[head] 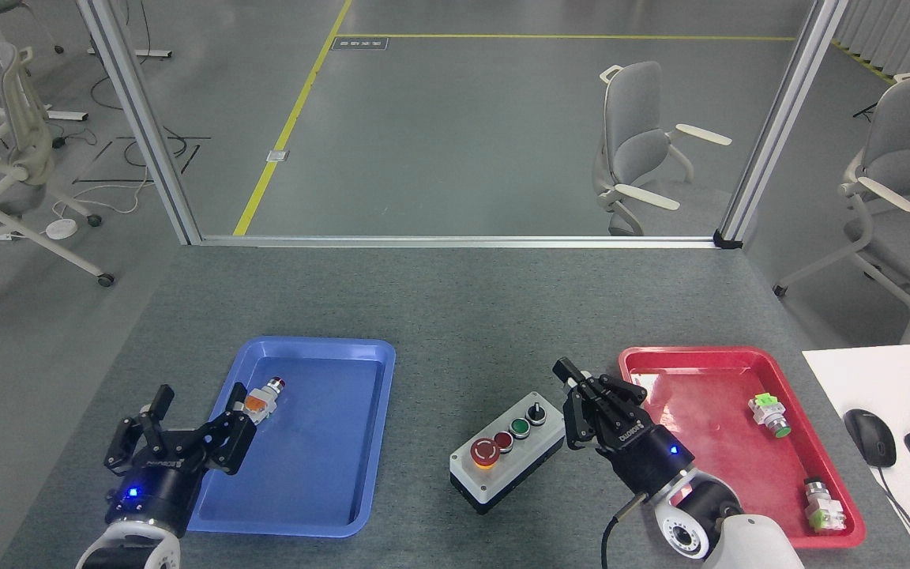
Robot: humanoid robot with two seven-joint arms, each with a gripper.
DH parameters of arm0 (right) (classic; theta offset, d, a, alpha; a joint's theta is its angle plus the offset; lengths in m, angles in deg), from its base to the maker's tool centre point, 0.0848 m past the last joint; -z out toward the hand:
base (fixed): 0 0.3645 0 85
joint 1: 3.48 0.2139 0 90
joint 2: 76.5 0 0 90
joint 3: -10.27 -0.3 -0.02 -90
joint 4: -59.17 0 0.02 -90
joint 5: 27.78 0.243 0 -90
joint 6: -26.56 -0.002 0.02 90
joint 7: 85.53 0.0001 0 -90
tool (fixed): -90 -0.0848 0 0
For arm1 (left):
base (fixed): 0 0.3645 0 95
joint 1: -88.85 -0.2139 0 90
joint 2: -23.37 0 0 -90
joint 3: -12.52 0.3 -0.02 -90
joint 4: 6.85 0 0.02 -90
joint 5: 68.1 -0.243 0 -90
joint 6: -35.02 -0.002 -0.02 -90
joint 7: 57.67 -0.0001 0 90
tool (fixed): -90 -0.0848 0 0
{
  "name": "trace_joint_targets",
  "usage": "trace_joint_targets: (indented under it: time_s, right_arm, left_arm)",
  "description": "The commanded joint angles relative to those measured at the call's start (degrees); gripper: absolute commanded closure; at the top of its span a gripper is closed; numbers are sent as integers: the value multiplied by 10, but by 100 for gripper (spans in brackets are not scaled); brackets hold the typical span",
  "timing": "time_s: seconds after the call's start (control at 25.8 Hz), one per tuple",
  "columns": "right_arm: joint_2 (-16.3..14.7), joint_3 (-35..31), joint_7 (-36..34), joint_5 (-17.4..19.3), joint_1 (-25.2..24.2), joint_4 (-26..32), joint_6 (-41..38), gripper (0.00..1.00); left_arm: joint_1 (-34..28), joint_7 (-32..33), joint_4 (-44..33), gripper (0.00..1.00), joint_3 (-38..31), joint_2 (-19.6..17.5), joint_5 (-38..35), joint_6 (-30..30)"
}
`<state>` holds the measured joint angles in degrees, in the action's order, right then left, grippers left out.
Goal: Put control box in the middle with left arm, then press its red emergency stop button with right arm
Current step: 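Withdraw the left gripper and move the right gripper toward the box, then press the red button on the control box with the right gripper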
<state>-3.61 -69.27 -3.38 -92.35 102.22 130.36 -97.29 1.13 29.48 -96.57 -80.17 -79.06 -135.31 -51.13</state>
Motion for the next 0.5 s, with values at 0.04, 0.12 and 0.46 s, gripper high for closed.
trace_joint_targets:
  time_s: [0.04,0.12,0.46]
  right_arm:
    - [8,26,10,-6,1,-15,-41,100]
    - [15,39,27,-9,5,-28,-34,100]
    - [49,73,86,-9,9,-73,-9,100]
  left_arm:
    - [33,0,40,1,-41,0,17,-13]
    - [46,0,58,1,-42,-1,16,-15]
    - [42,1,43,1,-39,0,10,-9]
